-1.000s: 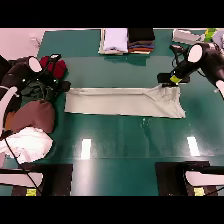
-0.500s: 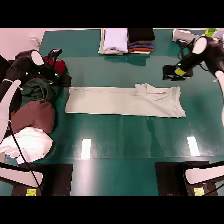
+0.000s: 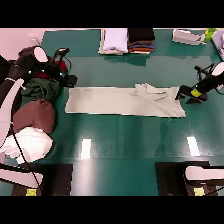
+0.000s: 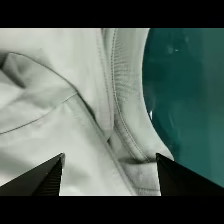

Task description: Fold the shirts.

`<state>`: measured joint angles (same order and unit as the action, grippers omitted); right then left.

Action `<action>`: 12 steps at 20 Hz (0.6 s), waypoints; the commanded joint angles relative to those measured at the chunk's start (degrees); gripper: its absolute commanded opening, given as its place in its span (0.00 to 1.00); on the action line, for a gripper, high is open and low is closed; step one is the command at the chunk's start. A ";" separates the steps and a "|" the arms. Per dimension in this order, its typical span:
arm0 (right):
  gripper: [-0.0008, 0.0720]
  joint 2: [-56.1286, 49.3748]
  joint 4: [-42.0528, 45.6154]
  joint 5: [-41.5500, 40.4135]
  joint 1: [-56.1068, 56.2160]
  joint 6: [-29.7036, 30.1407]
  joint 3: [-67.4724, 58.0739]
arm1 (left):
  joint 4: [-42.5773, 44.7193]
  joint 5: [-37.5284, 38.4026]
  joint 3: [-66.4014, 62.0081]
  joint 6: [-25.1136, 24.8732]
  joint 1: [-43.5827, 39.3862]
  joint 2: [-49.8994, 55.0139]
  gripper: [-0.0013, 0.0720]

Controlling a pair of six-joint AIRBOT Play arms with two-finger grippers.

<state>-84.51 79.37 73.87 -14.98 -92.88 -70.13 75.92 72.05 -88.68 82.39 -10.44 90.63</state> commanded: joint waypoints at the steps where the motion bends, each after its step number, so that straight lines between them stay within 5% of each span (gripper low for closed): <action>1: 0.91 -2.38 -1.90 -3.43 -1.38 1.05 3.08 | -0.42 -0.68 -0.09 0.13 -3.28 -0.04 0.05; 9: 0.90 -6.86 -1.81 -5.97 0.66 1.07 1.55 | -0.98 -1.01 -0.09 1.66 -4.24 -0.04 0.05; 12: 0.38 -7.52 -1.27 -5.92 3.67 1.84 1.55 | -1.79 -1.66 -0.07 3.17 -4.24 0.24 0.05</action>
<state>-91.09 77.32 67.90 -13.37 -91.68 -68.69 74.72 71.02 -88.73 84.27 -14.57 90.67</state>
